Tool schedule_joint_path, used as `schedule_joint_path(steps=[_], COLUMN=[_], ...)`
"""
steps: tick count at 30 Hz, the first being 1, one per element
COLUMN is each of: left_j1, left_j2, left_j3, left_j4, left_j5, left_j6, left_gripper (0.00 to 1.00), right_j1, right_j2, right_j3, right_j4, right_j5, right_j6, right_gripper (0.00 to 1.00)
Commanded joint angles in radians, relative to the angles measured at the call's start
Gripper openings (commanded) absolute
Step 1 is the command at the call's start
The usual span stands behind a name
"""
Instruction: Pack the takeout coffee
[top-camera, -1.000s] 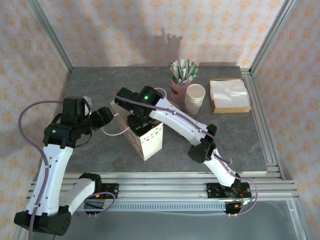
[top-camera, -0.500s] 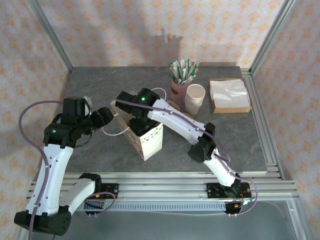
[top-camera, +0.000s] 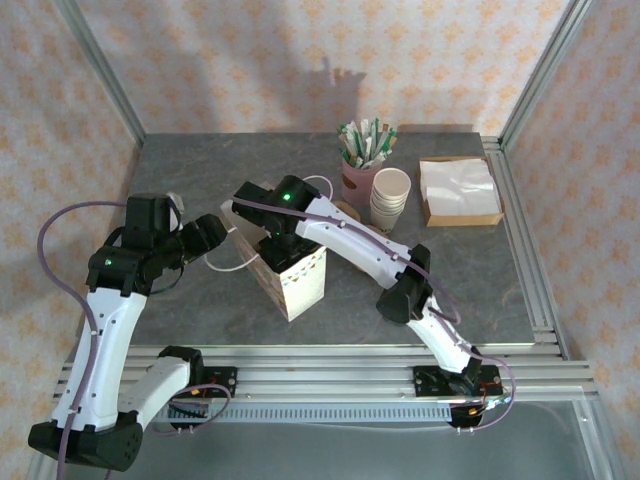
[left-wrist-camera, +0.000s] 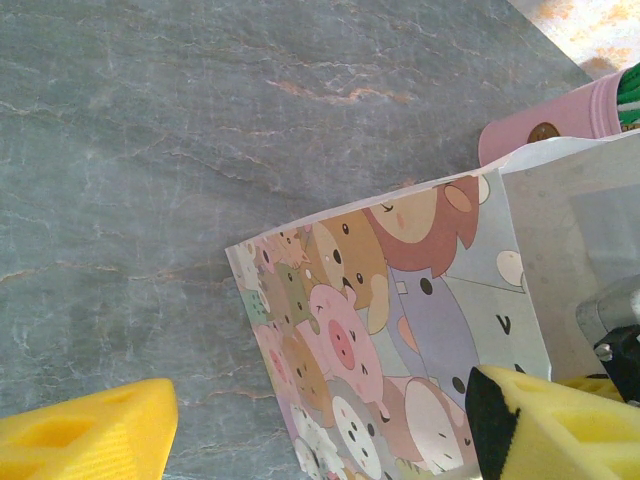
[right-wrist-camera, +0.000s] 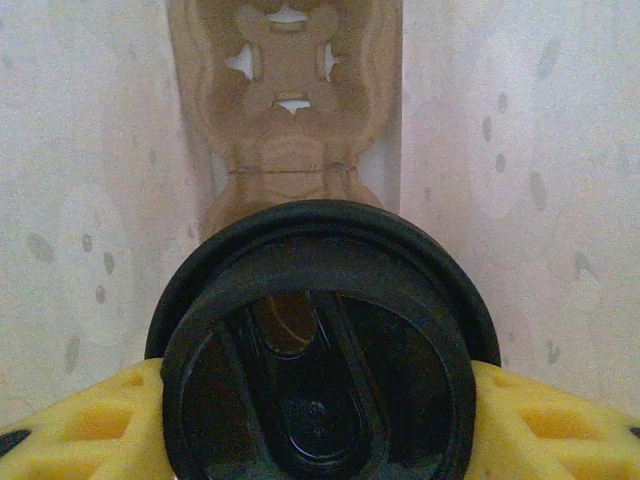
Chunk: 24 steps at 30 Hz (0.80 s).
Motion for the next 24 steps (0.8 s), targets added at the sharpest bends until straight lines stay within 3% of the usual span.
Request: schedule_joint_path(steps=[1,24], left_j1=[-0.005,-0.007], left_j2=[-0.001,-0.004], left_j3=[-0.005,-0.003], left_j4=[0.016,0.014], left_j5=[-0.028,-0.029], left_j6=[0.018,0.015], left_gripper=[0.77,0.77], right_j1=[-0.006,-0.023], right_j2=[-0.042,-0.046], right_j3=[-0.015,-0.109], right_j4=[-0.136,-0.049], right_j5=[-0.006,-0.017], right_j6=[0.005,-0.006], right_gripper=[0.54,0.54])
